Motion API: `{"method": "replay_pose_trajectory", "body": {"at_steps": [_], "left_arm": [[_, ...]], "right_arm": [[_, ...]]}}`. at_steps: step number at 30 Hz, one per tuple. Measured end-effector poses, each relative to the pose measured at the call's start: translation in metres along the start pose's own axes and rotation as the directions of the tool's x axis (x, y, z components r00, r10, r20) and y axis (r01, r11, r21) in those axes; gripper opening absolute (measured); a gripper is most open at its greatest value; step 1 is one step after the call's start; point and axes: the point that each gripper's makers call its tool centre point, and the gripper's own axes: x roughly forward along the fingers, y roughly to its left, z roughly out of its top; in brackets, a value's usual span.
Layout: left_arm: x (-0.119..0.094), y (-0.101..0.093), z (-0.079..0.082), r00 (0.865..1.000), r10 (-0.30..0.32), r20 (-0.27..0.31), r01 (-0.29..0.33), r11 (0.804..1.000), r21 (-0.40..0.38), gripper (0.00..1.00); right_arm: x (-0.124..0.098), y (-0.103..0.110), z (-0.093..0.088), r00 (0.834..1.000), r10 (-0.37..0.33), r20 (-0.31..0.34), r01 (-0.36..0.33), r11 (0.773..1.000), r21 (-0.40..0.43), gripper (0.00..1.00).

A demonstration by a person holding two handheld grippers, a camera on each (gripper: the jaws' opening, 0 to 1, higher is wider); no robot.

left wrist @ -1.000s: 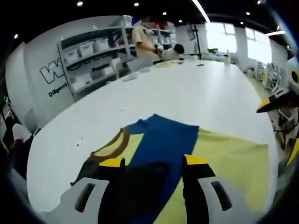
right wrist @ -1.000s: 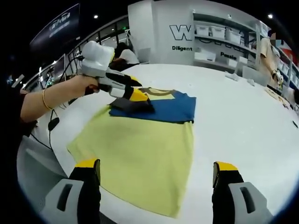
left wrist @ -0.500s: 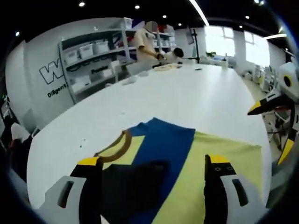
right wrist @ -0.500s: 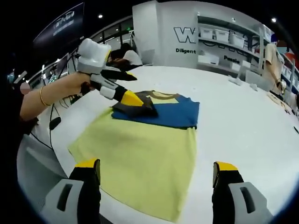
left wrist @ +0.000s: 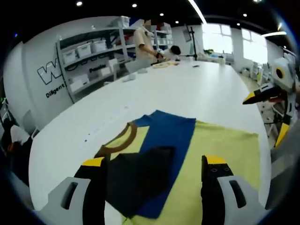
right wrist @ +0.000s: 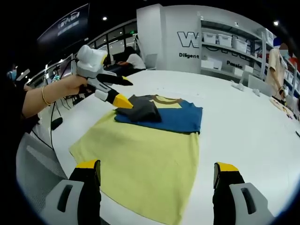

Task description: Fold the garment on the visible template until the final outline fits inside the template.

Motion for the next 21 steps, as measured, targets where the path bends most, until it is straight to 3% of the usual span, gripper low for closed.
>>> {"method": "replay_pose_trajectory", "body": {"at_steps": [12,21], "left_arm": [[-0.022,0.003,-0.011,1.000,0.010,0.002,-0.010,1.000,-0.019,0.81],[-0.038,0.006,-0.024,1.000,0.030,-0.004,-0.030,0.999,-0.038,0.89]], "right_arm": [[0.011,0.009,0.019,0.999,0.042,0.016,-0.042,0.998,-0.041,0.99],[0.022,0.010,0.049,0.994,0.103,0.036,-0.100,0.991,-0.084,0.94]]}}
